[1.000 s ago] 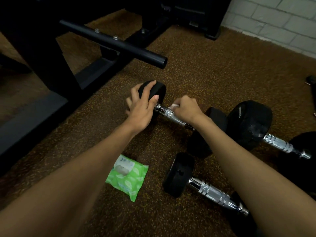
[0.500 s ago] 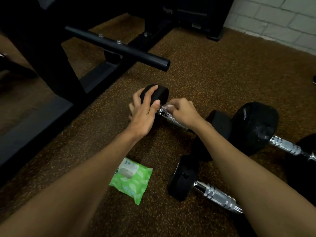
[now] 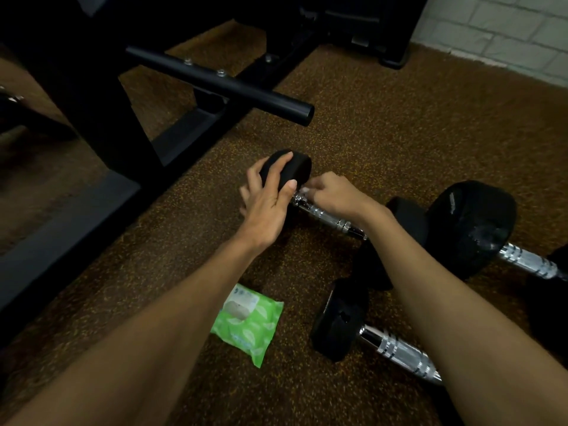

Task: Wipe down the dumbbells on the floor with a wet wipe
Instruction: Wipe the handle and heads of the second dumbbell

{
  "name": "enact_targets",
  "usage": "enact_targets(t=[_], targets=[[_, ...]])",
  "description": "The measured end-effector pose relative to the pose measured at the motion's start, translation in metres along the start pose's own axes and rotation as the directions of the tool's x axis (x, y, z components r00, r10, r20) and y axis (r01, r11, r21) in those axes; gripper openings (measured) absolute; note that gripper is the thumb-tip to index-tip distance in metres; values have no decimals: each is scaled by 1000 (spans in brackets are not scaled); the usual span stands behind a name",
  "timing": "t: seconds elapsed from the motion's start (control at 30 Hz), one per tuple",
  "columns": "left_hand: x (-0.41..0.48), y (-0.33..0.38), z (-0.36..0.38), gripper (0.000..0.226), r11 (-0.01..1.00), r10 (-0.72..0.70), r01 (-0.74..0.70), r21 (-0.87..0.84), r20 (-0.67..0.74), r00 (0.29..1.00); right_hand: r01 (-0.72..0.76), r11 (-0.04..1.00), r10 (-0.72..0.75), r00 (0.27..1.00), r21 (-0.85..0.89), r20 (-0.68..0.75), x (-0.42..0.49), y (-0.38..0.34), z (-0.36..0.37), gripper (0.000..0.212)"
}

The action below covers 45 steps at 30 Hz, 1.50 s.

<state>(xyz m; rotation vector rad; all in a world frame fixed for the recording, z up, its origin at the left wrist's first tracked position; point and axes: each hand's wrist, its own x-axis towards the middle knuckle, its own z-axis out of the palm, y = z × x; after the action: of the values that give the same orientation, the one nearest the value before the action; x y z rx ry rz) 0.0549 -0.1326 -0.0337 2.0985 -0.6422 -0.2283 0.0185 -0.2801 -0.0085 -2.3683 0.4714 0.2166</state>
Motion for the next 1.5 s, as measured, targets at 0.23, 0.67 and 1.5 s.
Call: enact_targets(t=[0.23, 0.67, 1.5], targets=[[-2, -1, 0, 44, 1000, -2, 2, -9, -9, 1000, 134, 987, -140, 988, -92, -61, -24, 18, -12, 19], [1, -3, 1, 44, 1000, 7, -7, -9, -13, 1000, 175, 966, -202, 970, -191, -133, -22, 4, 21, 34], [6, -2, 4, 44, 1000, 4, -3, 12, -33, 999, 270, 848, -299, 954, -455, 8, -37, 7, 27, 67]])
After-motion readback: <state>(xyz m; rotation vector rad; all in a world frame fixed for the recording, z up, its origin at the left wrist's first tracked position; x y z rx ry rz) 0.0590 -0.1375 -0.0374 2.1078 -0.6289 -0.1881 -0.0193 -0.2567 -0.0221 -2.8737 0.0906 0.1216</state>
